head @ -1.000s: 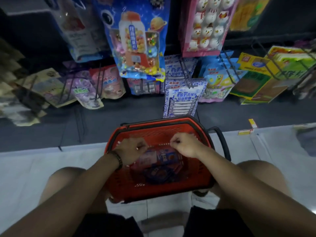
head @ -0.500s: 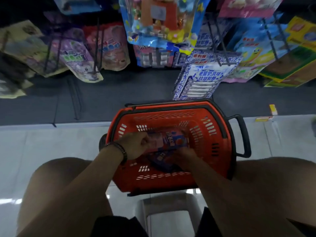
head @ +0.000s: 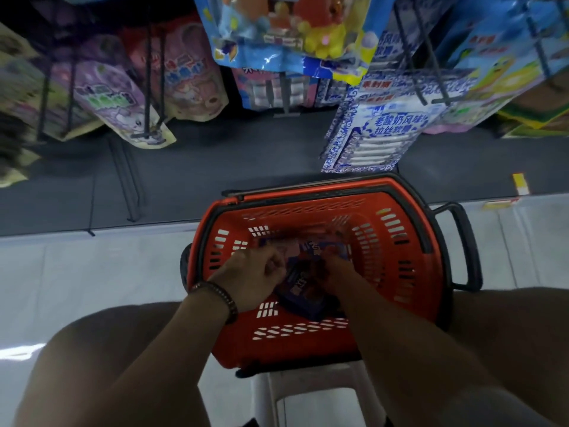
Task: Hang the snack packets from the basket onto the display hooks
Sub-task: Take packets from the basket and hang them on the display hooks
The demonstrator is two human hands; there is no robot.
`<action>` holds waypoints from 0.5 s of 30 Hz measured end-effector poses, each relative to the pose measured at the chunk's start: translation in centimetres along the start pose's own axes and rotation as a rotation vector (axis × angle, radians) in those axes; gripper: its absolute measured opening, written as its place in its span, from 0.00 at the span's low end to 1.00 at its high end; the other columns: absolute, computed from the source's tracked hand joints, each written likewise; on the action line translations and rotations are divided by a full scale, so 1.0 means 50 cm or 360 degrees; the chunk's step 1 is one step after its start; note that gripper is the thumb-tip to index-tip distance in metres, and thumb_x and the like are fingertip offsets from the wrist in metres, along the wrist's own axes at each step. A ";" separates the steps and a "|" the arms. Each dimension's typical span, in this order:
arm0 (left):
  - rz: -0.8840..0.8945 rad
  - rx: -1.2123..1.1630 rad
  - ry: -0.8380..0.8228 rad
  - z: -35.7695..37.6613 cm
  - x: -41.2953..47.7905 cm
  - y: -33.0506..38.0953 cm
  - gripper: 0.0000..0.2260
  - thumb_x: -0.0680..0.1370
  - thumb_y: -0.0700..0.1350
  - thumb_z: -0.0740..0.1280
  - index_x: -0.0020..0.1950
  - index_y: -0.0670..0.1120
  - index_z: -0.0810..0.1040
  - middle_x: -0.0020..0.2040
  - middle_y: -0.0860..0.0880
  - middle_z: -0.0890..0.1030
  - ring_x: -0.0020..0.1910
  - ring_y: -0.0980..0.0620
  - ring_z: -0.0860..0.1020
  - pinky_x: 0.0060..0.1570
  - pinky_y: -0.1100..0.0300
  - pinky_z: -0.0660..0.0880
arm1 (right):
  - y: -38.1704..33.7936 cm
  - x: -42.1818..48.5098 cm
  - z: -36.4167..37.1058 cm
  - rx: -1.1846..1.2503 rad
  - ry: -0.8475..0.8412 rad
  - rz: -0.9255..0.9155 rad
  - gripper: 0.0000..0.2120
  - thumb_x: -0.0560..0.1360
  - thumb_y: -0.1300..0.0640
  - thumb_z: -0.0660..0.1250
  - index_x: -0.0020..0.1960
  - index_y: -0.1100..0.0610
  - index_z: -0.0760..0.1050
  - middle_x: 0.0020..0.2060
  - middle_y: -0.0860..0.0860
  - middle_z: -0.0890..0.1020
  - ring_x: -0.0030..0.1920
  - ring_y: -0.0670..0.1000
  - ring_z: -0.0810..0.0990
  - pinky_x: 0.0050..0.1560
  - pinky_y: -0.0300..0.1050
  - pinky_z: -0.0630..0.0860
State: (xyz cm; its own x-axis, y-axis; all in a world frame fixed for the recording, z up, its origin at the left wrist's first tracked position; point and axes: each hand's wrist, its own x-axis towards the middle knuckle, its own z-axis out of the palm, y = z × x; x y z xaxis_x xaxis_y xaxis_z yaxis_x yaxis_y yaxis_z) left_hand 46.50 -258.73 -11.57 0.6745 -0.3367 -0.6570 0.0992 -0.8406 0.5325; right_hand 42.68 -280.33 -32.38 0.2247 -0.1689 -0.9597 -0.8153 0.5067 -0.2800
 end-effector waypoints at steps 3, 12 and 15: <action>-0.0027 0.0021 0.0009 -0.005 0.003 0.000 0.06 0.84 0.52 0.67 0.58 0.57 0.82 0.55 0.56 0.86 0.54 0.56 0.83 0.58 0.53 0.82 | -0.041 -0.092 0.021 0.0022 0.0065 -0.0005 0.06 0.84 0.61 0.66 0.60 0.60 0.76 0.44 0.59 0.80 0.40 0.56 0.79 0.41 0.53 0.79; -0.0116 0.0077 0.0255 -0.008 -0.026 -0.020 0.09 0.82 0.51 0.70 0.61 0.53 0.82 0.58 0.51 0.84 0.60 0.47 0.82 0.59 0.58 0.75 | -0.048 -0.215 -0.049 -0.0152 0.0049 -0.0599 0.10 0.74 0.53 0.70 0.41 0.59 0.83 0.40 0.59 0.87 0.40 0.59 0.86 0.44 0.54 0.84; -0.0156 0.0002 0.0292 0.008 -0.067 -0.023 0.14 0.81 0.53 0.72 0.65 0.51 0.80 0.64 0.49 0.83 0.65 0.46 0.80 0.67 0.55 0.75 | -0.086 -0.353 -0.062 -0.0232 -0.0156 -0.0713 0.09 0.83 0.61 0.63 0.48 0.58 0.81 0.39 0.57 0.84 0.30 0.54 0.83 0.28 0.46 0.80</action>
State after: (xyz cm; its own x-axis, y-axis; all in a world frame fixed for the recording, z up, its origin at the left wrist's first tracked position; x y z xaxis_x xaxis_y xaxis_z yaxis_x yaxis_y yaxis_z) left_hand 43.85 -256.82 -10.18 0.7837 -0.1704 -0.5972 0.1700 -0.8660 0.4702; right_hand 40.57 -282.14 -14.17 0.6146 -0.2596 -0.7449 -0.6915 0.2770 -0.6672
